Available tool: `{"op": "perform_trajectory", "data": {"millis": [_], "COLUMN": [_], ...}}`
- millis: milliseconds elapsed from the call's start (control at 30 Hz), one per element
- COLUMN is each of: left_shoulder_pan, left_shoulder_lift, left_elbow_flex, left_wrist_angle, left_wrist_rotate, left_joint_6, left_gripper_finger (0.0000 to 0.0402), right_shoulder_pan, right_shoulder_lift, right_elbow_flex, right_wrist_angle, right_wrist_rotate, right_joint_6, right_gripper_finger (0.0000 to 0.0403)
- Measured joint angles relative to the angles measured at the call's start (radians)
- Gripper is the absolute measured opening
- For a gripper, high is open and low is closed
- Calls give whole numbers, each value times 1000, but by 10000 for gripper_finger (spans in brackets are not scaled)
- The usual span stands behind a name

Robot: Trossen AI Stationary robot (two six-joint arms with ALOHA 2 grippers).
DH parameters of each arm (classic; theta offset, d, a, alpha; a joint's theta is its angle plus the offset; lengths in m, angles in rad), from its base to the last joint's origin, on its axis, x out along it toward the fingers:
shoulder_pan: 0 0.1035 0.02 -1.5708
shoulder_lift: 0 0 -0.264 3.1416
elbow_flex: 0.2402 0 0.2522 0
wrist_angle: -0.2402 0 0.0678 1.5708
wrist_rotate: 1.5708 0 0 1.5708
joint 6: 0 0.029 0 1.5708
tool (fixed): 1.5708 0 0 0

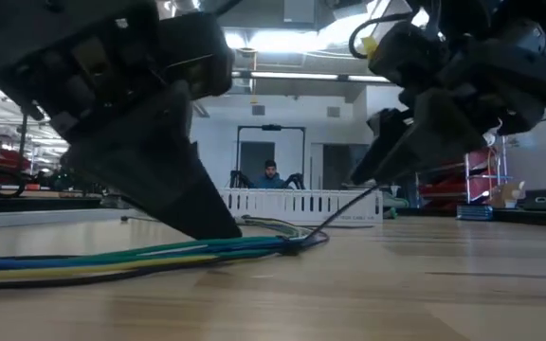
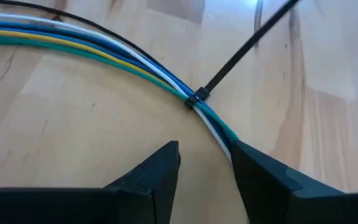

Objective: Ziptie cables
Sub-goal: Wrap the black zip tie on the cable

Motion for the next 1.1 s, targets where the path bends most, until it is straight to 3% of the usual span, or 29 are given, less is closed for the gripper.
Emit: {"op": "perform_trajectory", "data": {"millis": [200,333,433,633,867,1100], "left_shoulder_pan": [28,32,26,39,81,166], "left_shoulder_lift": [-77,-127,-160,-188,-200,-222], "left_elbow_flex": [146,192,192,190,190,141], "left_wrist_angle": [-339,-543,-623,-740,-746,-785], "left_wrist_rotate": [-3,-33,-80,-152,-142,-119], "left_joint_6": [84,65,67,67,108,125], "left_gripper_finger": [121,113,109,107,120,168], "right_shoulder_pan": [-2,-2,-2,-4,-126,-255], "right_shoulder_lift": [-9,-9,-15,-17,-17,-16], "right_elbow_flex": [0,0,17,80,178,195], "right_wrist_angle": [-25,-14,-21,-92,-234,-320], "right_wrist_rotate": [14,106,179,183,43,-38], "right_joint_6": [-23,-84,-123,-135,-135,-138], "right_gripper_finger": [237,237,237,237,237,237]}}
